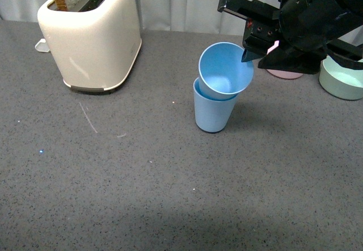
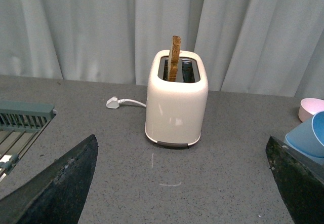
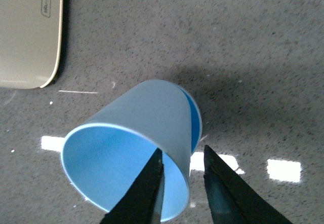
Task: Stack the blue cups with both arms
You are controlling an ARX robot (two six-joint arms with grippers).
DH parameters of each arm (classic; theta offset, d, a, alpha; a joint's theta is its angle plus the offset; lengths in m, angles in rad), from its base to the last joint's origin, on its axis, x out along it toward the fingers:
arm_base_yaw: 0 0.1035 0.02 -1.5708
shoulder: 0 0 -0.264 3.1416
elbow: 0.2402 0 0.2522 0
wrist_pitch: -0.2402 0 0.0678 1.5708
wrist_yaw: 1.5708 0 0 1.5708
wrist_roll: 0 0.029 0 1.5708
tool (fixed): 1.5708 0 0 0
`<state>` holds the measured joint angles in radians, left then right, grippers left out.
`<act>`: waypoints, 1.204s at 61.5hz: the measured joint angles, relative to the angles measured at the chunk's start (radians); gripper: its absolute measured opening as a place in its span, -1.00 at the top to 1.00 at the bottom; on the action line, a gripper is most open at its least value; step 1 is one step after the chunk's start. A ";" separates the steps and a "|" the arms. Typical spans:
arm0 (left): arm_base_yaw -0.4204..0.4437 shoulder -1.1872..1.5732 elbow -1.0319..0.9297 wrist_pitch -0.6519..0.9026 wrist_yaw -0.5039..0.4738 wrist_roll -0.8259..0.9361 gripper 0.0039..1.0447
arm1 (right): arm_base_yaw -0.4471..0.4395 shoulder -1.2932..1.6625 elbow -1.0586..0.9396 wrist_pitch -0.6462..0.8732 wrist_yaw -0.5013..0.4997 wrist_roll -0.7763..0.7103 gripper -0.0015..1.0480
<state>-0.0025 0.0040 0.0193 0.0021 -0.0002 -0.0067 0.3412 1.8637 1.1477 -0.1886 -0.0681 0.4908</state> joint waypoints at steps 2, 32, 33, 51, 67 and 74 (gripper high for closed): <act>0.000 0.000 0.000 0.000 0.000 0.000 -0.88 | 0.000 0.000 0.000 0.000 0.008 -0.010 0.33; 0.000 0.000 0.000 -0.001 -0.003 0.000 -0.88 | -0.051 -0.061 -0.523 1.167 0.343 -0.414 0.19; 0.000 0.000 0.000 -0.001 -0.002 0.000 -0.88 | -0.055 -0.071 -0.538 1.199 0.341 -0.424 0.22; 0.000 0.000 0.000 -0.001 0.000 0.001 -0.88 | -0.159 -0.351 -0.829 1.362 0.246 -0.487 0.98; 0.000 0.000 0.000 -0.001 0.000 0.001 -0.88 | -0.228 -0.588 -0.988 1.285 0.185 -0.488 0.98; 0.000 0.000 0.000 -0.001 0.000 0.001 -0.88 | -0.245 -0.673 -1.027 1.241 0.163 -0.488 0.98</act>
<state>-0.0029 0.0036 0.0193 0.0010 -0.0002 -0.0059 0.0967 1.1904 0.1211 1.0519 0.0952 0.0029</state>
